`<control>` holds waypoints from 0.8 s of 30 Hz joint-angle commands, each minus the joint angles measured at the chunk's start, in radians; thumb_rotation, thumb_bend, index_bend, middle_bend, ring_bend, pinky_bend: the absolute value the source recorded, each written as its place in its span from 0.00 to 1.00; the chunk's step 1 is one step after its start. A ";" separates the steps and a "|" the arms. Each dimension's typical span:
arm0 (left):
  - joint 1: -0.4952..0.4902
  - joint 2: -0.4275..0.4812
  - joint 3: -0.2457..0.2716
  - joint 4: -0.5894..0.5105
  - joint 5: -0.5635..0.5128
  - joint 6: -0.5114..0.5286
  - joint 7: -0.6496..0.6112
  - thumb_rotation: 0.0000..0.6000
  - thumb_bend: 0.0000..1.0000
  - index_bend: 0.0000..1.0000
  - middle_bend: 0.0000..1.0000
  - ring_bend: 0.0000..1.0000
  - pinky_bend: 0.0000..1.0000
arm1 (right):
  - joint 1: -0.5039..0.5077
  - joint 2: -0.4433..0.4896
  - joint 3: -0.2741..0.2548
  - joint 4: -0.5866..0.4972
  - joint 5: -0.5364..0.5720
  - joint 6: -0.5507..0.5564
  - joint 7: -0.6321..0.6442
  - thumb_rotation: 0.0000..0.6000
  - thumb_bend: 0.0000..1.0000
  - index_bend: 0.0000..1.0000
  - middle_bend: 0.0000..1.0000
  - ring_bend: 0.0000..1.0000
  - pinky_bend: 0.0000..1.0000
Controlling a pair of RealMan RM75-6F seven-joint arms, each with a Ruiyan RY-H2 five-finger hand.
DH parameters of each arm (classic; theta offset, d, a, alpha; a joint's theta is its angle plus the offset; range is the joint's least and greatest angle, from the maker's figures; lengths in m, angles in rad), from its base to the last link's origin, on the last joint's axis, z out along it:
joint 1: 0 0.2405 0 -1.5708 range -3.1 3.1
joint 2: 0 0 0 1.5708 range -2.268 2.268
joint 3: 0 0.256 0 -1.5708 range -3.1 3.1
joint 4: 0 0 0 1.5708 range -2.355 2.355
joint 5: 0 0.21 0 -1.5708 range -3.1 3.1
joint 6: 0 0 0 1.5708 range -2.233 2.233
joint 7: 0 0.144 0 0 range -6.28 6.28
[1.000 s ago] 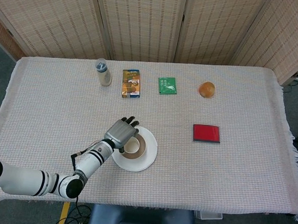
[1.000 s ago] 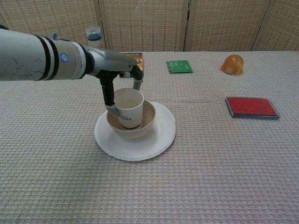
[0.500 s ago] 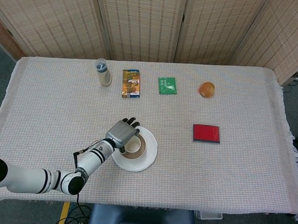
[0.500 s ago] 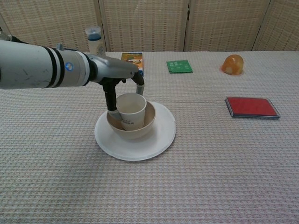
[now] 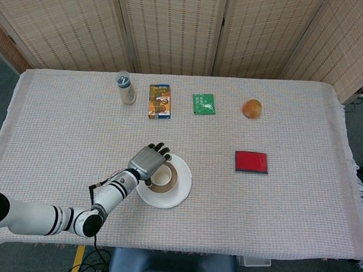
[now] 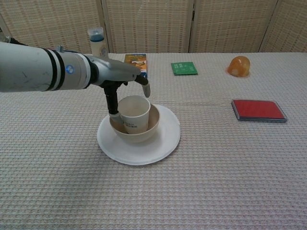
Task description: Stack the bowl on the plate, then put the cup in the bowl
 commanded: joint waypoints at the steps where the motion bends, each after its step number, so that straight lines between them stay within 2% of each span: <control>1: -0.008 0.032 -0.002 -0.049 -0.034 0.017 0.020 1.00 0.11 0.22 0.14 0.00 0.20 | 0.000 0.000 0.001 0.001 0.002 0.000 0.001 1.00 0.22 0.00 0.06 0.00 0.00; 7: -0.016 0.116 0.003 -0.189 -0.098 0.066 0.051 1.00 0.11 0.20 0.14 0.00 0.20 | 0.000 -0.002 0.003 0.001 0.005 -0.001 -0.001 1.00 0.22 0.00 0.06 0.00 0.00; 14: 0.008 0.250 0.010 -0.364 -0.090 0.167 0.068 1.00 0.11 0.20 0.14 0.00 0.20 | 0.002 -0.001 0.002 -0.005 0.000 -0.003 -0.015 1.00 0.22 0.00 0.06 0.00 0.00; 17: 0.050 0.328 0.026 -0.453 -0.040 0.232 0.059 1.00 0.11 0.19 0.14 0.00 0.20 | 0.003 -0.001 0.001 -0.009 -0.001 -0.005 -0.024 1.00 0.22 0.00 0.06 0.00 0.00; 20: 0.127 0.406 0.064 -0.532 0.060 0.319 0.038 1.00 0.11 0.18 0.14 0.00 0.20 | 0.006 0.000 -0.002 -0.017 -0.008 -0.008 -0.044 1.00 0.22 0.00 0.06 0.00 0.00; 24: 0.289 0.482 0.137 -0.574 0.253 0.451 -0.049 1.00 0.11 0.18 0.14 0.00 0.20 | 0.015 0.004 -0.013 -0.052 -0.029 -0.019 -0.117 1.00 0.22 0.00 0.06 0.00 0.00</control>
